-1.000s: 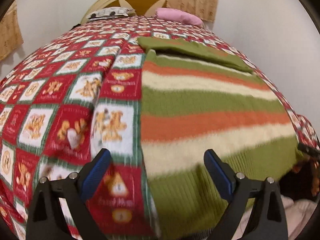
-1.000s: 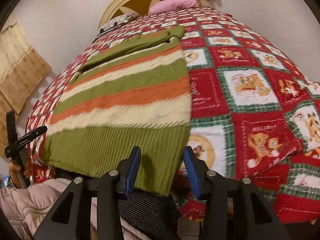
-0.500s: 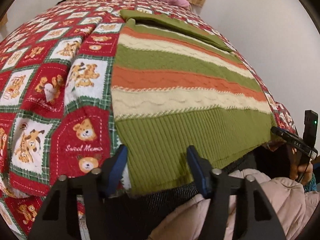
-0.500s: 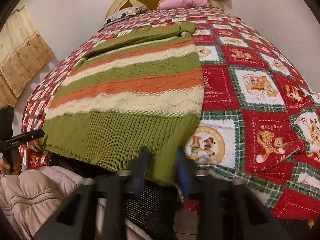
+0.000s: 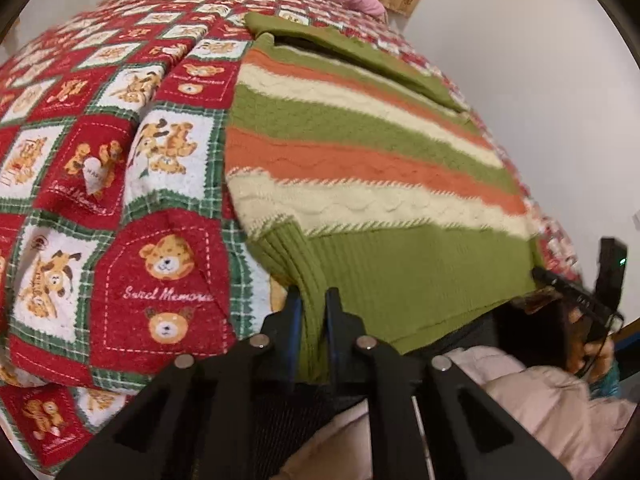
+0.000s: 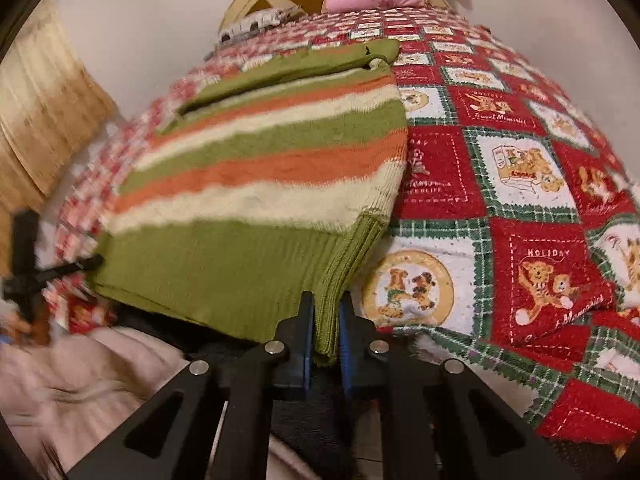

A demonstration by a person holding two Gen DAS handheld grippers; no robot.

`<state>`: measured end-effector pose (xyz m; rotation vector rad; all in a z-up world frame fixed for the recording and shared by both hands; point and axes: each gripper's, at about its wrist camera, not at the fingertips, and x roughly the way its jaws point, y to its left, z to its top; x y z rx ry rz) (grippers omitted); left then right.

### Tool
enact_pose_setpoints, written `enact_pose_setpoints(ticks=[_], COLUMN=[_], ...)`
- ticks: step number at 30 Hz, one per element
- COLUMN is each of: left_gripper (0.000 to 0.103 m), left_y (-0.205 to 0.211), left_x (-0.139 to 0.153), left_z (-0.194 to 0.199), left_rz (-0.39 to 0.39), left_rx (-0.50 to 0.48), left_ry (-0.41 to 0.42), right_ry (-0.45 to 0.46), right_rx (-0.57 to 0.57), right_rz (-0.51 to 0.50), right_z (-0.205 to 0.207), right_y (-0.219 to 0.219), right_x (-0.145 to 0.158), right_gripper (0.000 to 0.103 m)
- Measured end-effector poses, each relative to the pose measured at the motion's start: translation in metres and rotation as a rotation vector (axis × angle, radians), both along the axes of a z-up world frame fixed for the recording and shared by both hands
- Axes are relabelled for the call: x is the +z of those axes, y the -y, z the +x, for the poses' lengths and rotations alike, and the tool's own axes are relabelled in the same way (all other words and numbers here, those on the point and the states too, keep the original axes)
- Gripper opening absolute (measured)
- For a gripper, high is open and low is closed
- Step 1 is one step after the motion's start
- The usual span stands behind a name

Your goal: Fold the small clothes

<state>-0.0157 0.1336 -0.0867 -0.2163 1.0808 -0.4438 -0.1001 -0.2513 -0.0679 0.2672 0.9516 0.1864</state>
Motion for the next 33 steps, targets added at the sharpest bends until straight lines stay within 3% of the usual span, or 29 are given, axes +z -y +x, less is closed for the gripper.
enact_pose_setpoints(ticks=[3,9,17,26,28,33], left_gripper=[0.01,0.01,0.01,0.011,0.015,0.049], left_y=[0.0,0.013,0.035,0.027,0.019,0.007], left_x=[0.011,0.043,0.058,0.057,0.061,0.06], left_z=[0.003,0.037,0.11,0.172,0.175,0.177], left_rz=[-0.064,-0.124,-0.094,0.035,0.06,0.066], left_rx=[-0.011,-0.026,-0.002,0.051,0.043,-0.016], left_ry=[0.015,0.066,0.12,0.165,0.199,0.248], right_ry=[0.03,0.109,0.147,0.079,0.085,0.112], right_rx=[-0.011,-0.012,-0.109,-0.213,-0.205,-0.202], right_rz=[0.126,0.25,0.258,0.145,0.116,0.059], right_z=[0.001,0.028,0.109,0.169,0.169,0.166], right_y=[0.016,0.025,0.038,0.041,0.035,0.027], right_x=[0.016,0.051,0.065,0.022,0.018,0.016], right_gripper=[0.01,0.01,0.009,0.009,0.009,0.01])
